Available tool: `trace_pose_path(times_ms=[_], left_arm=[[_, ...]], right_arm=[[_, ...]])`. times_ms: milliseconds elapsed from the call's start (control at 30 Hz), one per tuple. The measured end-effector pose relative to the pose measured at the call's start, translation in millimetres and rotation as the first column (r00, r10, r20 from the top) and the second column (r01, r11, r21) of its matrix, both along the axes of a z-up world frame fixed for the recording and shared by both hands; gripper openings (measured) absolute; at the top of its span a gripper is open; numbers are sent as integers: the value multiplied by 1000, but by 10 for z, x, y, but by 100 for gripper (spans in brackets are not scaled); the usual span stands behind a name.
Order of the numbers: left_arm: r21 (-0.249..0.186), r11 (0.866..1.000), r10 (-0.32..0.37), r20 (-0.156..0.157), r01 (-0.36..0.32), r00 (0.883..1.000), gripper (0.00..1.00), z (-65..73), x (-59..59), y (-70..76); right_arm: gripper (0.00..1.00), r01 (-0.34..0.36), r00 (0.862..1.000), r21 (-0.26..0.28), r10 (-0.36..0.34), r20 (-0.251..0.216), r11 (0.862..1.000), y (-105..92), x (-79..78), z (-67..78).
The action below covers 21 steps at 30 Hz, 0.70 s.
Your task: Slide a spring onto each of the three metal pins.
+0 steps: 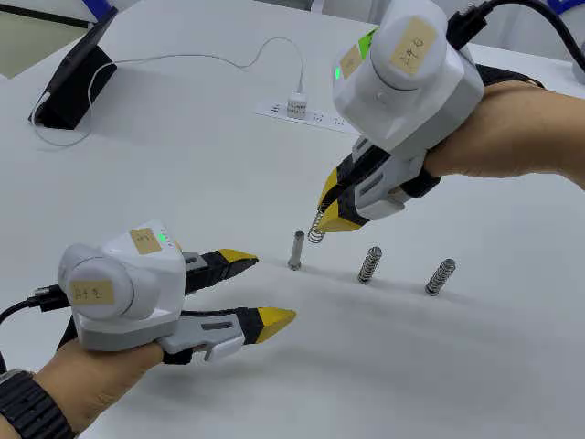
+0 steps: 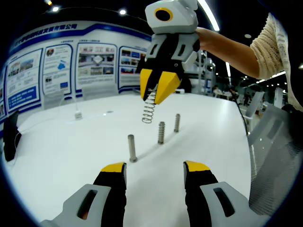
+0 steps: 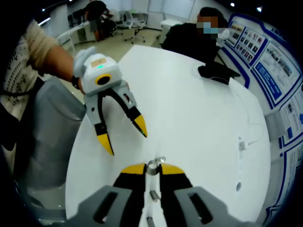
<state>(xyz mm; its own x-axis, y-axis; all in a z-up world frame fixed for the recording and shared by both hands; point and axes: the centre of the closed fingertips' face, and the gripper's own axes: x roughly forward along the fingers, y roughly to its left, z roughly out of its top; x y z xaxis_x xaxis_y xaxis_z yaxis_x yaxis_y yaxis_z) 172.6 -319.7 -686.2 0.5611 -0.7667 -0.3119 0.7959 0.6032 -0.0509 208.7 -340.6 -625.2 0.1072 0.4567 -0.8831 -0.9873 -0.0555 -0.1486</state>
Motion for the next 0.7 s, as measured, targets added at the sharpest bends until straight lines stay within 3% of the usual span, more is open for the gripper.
trace_pose_path(times_ms=[333, 700], left_arm=[[1, 1000, 10, -4, -10, 1000, 53, -3, -25, 15], [-2, 1000, 4, -9, -4, 1000, 53, 4, 1, -9]], right_arm=[[12, 4, 1000, -28, -5, -6, 1000, 65, 133, -144], [12, -3, 1000, -52, 2, -25, 999, 104, 171, -250]])
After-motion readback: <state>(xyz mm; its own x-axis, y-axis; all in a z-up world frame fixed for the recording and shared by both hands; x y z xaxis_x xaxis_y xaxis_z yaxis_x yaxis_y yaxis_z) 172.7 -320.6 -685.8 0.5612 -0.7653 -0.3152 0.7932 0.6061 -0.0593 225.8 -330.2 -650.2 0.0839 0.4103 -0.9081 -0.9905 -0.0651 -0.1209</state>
